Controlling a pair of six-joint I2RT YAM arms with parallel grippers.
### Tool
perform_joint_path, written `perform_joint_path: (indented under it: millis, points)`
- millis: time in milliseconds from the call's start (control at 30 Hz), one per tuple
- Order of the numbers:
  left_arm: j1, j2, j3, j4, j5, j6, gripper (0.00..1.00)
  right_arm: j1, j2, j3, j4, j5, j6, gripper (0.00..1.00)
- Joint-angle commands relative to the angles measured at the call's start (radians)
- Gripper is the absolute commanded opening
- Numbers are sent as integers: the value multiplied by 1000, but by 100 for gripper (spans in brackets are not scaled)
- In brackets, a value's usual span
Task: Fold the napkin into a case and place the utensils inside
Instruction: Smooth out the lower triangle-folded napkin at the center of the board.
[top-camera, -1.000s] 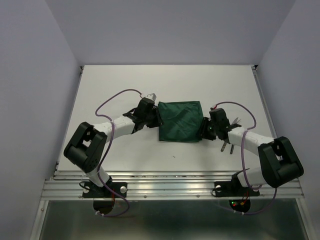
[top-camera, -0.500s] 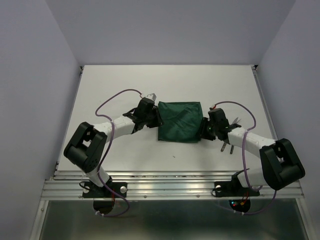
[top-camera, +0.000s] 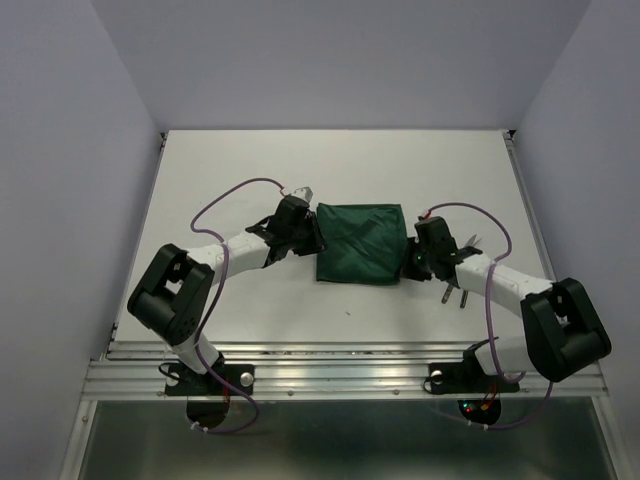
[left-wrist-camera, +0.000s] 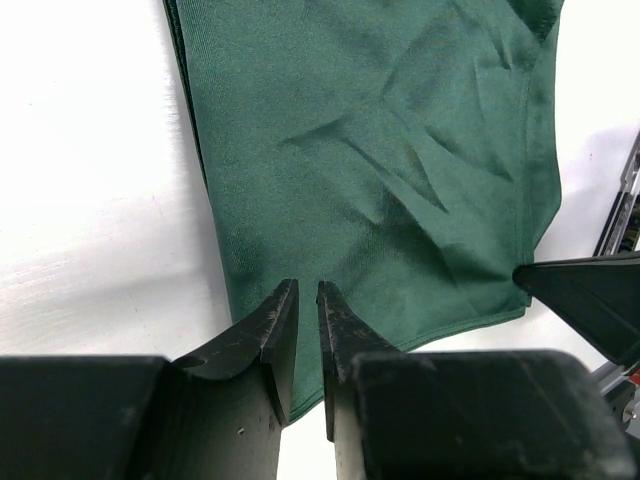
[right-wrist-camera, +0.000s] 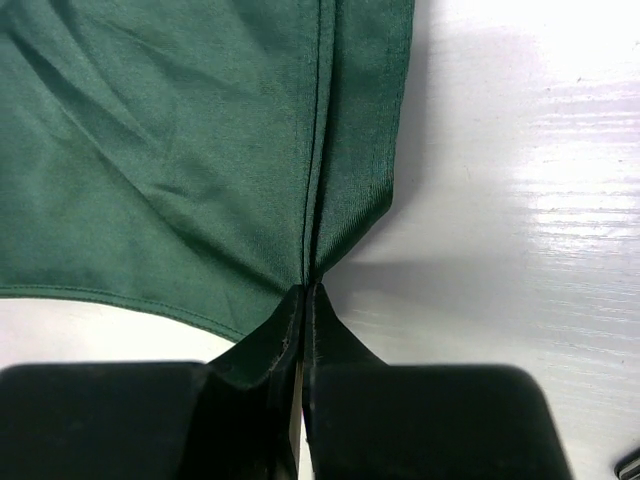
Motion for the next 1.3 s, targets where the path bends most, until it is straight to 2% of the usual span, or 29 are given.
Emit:
perform_joint_path:
  millis: [0,633,667,700,733,800,867,933,1000,1067,1267]
  points:
    - [3,-10,12,11,-6,19,26,9,-44,58,-22,39,-9,1]
    - [3,-18,32,-6,-6,23,26,9,5,158,-24,204,-23,3]
    - [3,-20,34,-6,-6,23,26,9,12,147,-24,221,-22,6]
    - [3,-18,37,-6,-5,23,26,9,25,129,-1,253,-23,26]
    - [3,-15,38,-6,-3,25,26,9,41,129,-1,264,-26,34]
    - [3,-9,41,-9,0,28,26,9,75,129,-6,269,-26,41]
    - [3,-10,40,-10,0,29,26,9,72,127,2,277,-20,42]
    - [4,-15,35,-10,-2,29,26,9,68,132,5,284,-17,50]
    - [3,-17,34,-10,-2,29,26,9,72,149,10,277,-15,63]
    - [3,-20,34,-10,1,29,26,9,87,158,14,268,-19,66]
    - [3,-27,28,-12,4,31,26,-9,103,150,27,258,-8,67]
